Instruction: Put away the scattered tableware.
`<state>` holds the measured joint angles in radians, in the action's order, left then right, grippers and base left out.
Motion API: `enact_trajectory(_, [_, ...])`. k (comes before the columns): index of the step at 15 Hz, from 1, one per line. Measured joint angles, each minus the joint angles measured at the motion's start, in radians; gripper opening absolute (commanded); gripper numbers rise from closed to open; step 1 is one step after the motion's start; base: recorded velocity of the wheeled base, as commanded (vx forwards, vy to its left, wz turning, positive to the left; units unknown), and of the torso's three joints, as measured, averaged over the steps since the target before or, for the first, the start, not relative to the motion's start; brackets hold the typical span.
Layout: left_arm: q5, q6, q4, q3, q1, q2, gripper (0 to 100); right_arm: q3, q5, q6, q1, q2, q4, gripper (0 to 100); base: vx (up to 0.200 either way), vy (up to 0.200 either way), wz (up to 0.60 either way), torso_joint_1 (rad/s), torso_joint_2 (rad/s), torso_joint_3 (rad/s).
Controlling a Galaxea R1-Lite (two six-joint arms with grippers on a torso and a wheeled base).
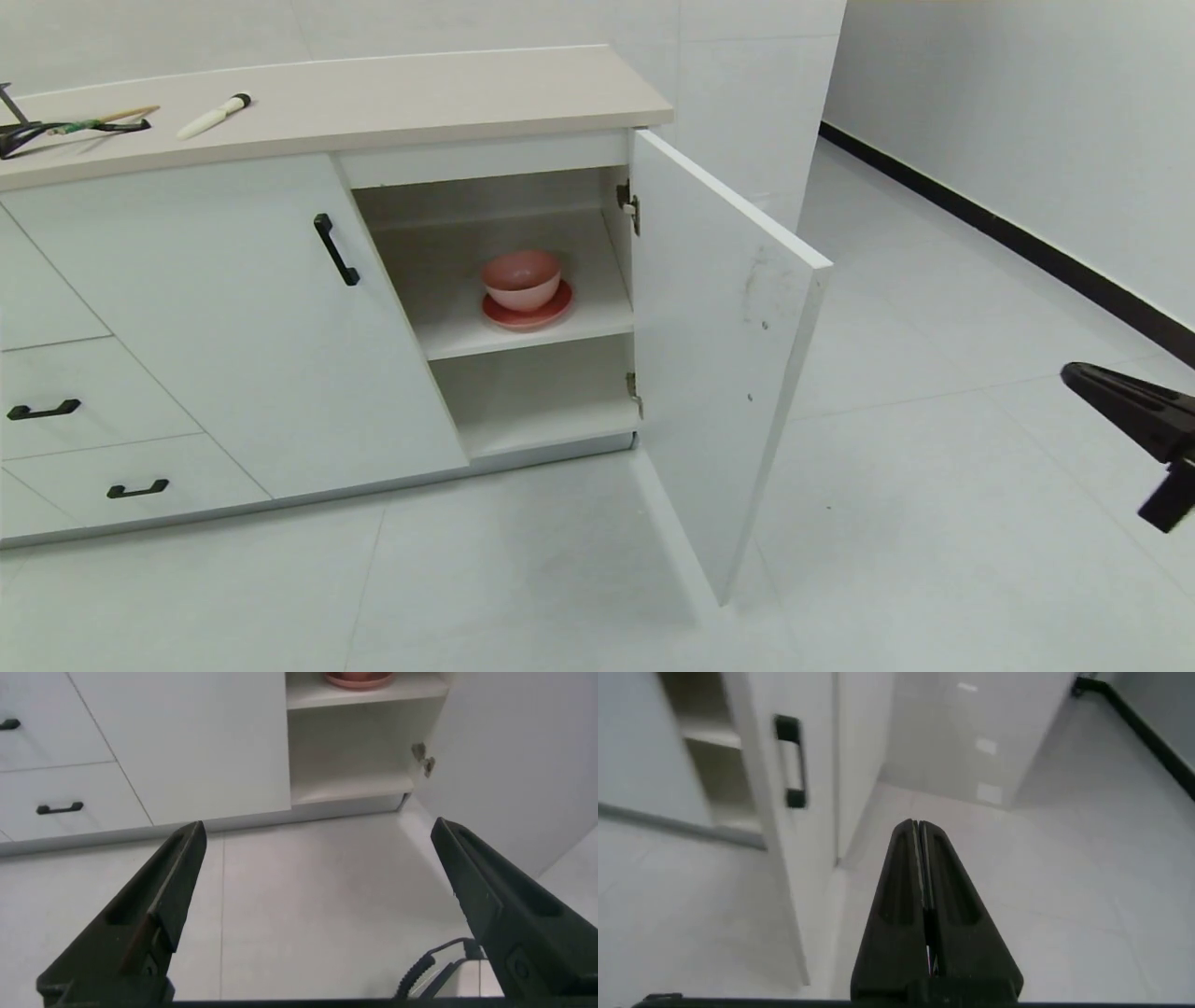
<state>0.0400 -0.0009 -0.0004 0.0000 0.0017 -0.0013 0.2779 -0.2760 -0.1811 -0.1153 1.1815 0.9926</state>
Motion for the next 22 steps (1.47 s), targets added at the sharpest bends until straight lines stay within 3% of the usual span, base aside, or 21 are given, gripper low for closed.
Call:
enact_trajectory(6, [0.001,-0.003,0.000,0.000,0.000,0.000,100,0.138,-0.013,0.001,-0.046,0.260,0.056,0,0.000,0.000,0.00,0.000,0.00,0.000])
enact_trajectory(12, [0.001,-0.004,-0.001,0.000,-0.001,0.000,100,0.304,-0.042,0.010,-0.088,0.466,0.198,0,0.000,0.000,0.00,0.000,0.00,0.000])
enact_trajectory(16, [0.001,-0.038,-0.001,0.000,0.000,0.000,100,0.392,-0.044,0.027,-0.166,0.561,0.240,0,0.000,0.000,0.00,0.000,0.00,0.000])
enact_trajectory(22, [0.001,-0.040,-0.002,0.000,0.000,0.000,100,0.460,-0.043,0.039,-0.201,0.651,0.260,0,0.000,0.000,0.00,0.000,0.00,0.000])
